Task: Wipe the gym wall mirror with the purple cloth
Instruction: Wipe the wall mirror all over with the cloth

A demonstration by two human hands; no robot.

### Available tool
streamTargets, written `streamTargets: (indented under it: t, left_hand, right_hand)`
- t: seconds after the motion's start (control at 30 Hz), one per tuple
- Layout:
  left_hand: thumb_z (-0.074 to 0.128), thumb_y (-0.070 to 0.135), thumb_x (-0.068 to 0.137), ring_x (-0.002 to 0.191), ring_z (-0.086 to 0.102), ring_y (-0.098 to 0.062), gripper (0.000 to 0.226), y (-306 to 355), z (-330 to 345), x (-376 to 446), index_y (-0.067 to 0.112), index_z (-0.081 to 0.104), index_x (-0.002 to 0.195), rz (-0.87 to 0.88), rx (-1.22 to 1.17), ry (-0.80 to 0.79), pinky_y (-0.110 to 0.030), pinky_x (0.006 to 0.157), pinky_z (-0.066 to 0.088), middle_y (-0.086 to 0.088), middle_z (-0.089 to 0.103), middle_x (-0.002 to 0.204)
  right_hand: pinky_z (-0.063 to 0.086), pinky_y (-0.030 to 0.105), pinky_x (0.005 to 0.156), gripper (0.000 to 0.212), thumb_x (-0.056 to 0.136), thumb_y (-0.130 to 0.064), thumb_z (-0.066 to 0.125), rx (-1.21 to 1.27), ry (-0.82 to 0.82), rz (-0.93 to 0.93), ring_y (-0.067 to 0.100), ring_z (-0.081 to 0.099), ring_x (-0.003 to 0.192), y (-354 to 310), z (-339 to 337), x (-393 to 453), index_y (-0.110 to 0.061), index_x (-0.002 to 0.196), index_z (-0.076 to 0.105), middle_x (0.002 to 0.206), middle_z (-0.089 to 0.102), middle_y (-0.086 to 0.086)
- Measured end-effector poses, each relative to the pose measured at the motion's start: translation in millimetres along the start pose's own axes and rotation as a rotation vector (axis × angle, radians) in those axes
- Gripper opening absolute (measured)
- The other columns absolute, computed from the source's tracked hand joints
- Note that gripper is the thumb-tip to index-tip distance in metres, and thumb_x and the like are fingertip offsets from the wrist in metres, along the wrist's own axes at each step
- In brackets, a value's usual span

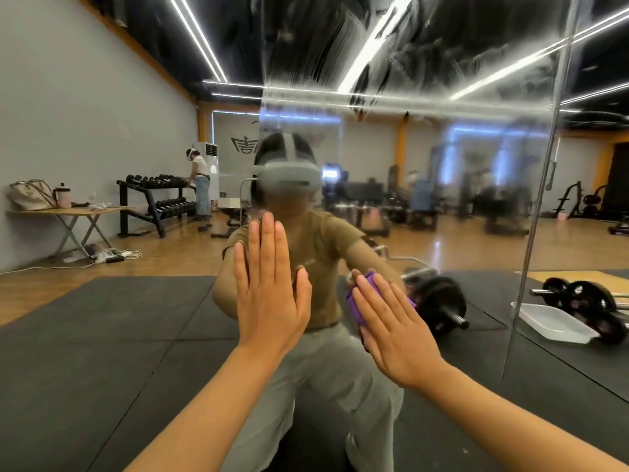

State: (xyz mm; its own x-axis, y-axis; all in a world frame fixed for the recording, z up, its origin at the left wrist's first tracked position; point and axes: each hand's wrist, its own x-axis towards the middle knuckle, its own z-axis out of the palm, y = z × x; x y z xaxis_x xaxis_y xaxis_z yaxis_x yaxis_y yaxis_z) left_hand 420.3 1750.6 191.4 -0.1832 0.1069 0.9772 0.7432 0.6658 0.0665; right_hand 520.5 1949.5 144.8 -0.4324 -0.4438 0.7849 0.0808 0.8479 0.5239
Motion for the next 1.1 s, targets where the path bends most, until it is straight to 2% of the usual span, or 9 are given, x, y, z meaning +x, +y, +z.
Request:
streamTargets:
  t: [0.1,0.17,0.3,0.43,0.53,0.63,0.77,0.93,1.1]
  left_hand:
    - [0.037,0.030,0.100,0.156,0.004,-0.031,0.069,-0.2,1.1,-0.5,-0.002,0.015,0.158,0.010,0.014,0.005,-0.048,0.126,0.002,-0.019,0.009,0.167]
    - [0.037,0.029,0.100,0.156,0.005,-0.032,0.069,-0.5,3.1,-1.7,-0.002,0.015,0.158,0.012,0.019,0.012,-0.048,0.126,0.001,-0.019,0.009,0.167]
    - [0.037,0.028,0.100,0.156,0.005,-0.033,0.070,2.4,4.9,0.2,-0.003,0.014,0.158,0.003,0.025,0.030,-0.049,0.126,0.001,-0.020,0.009,0.167]
    - [0.037,0.028,0.099,0.156,0.003,-0.033,0.070,3.8,3.8,-0.6,-0.004,0.014,0.158,0.000,0.018,0.019,-0.050,0.126,0.001,-0.020,0.007,0.167]
    - [0.038,0.029,0.099,0.156,0.004,-0.033,0.071,2.7,4.6,-0.2,-0.004,0.015,0.157,0.006,0.022,0.021,-0.050,0.126,0.001,-0.020,0.008,0.167]
    - [0.038,0.028,0.100,0.155,0.004,-0.034,0.070,3.9,5.8,-0.2,-0.004,0.015,0.157,0.001,0.013,0.033,-0.050,0.126,0.001,-0.021,0.009,0.167]
    - [0.038,0.029,0.100,0.155,0.003,-0.035,0.071,5.9,5.7,-0.5,-0.003,0.012,0.158,-0.018,-0.002,0.029,-0.053,0.125,0.002,-0.021,0.006,0.167]
    - [0.044,0.034,0.100,0.153,0.000,-0.044,0.072,18.8,7.8,2.0,0.006,0.017,0.160,-0.008,0.023,0.002,-0.061,0.123,0.001,-0.027,0.003,0.165]
    - [0.041,0.038,0.100,0.153,0.001,-0.045,0.073,22.2,8.2,-1.0,0.006,0.017,0.160,-0.013,0.019,0.002,-0.061,0.123,0.004,-0.026,0.004,0.165]
  right_hand:
    - [0.017,0.044,0.125,0.063,0.105,-0.028,0.037,-0.018,-0.049,-0.144,0.029,0.017,0.154,23.8,-4.6,3.6,-0.010,0.161,0.015,0.169,0.012,0.008]
    - [0.017,0.044,0.125,0.060,0.104,-0.026,0.037,-0.006,-0.019,-0.148,0.030,0.020,0.154,37.8,-12.2,23.6,-0.008,0.159,0.021,0.167,0.017,0.011]
    - [0.016,0.045,0.125,0.056,0.103,-0.024,0.036,-0.015,0.125,0.108,0.034,0.024,0.151,70.6,-33.8,93.9,0.000,0.154,0.031,0.161,0.030,0.019]
    - [0.009,0.043,0.126,0.060,0.103,-0.024,0.030,0.047,0.220,0.364,0.036,0.017,0.153,105.4,-54.7,170.2,0.003,0.156,0.024,0.164,0.021,0.022]
    - [0.005,0.042,0.127,0.062,0.102,-0.024,0.027,0.089,0.301,0.522,0.036,0.012,0.154,101.4,-55.0,190.7,0.005,0.157,0.019,0.165,0.016,0.023]
    - [0.009,0.046,0.126,0.060,0.101,-0.019,0.034,0.119,0.375,0.535,0.040,0.017,0.152,69.2,-40.5,169.4,0.007,0.154,0.023,0.162,0.022,0.026]
    - [0.018,0.051,0.125,0.059,0.101,-0.019,0.038,0.097,0.261,0.344,0.037,0.019,0.152,22.8,-12.6,96.1,0.002,0.155,0.023,0.162,0.024,0.021]
    - [0.003,0.041,0.127,0.068,0.103,-0.028,0.037,0.007,0.022,0.216,0.029,0.005,0.156,-21.1,6.6,-6.0,-0.006,0.161,0.008,0.169,0.002,0.011]
    - [0.003,0.040,0.127,0.060,0.110,-0.034,0.020,-0.040,-0.019,0.278,0.027,0.002,0.156,-35.1,14.4,-36.5,-0.008,0.161,0.002,0.170,-0.003,0.008]
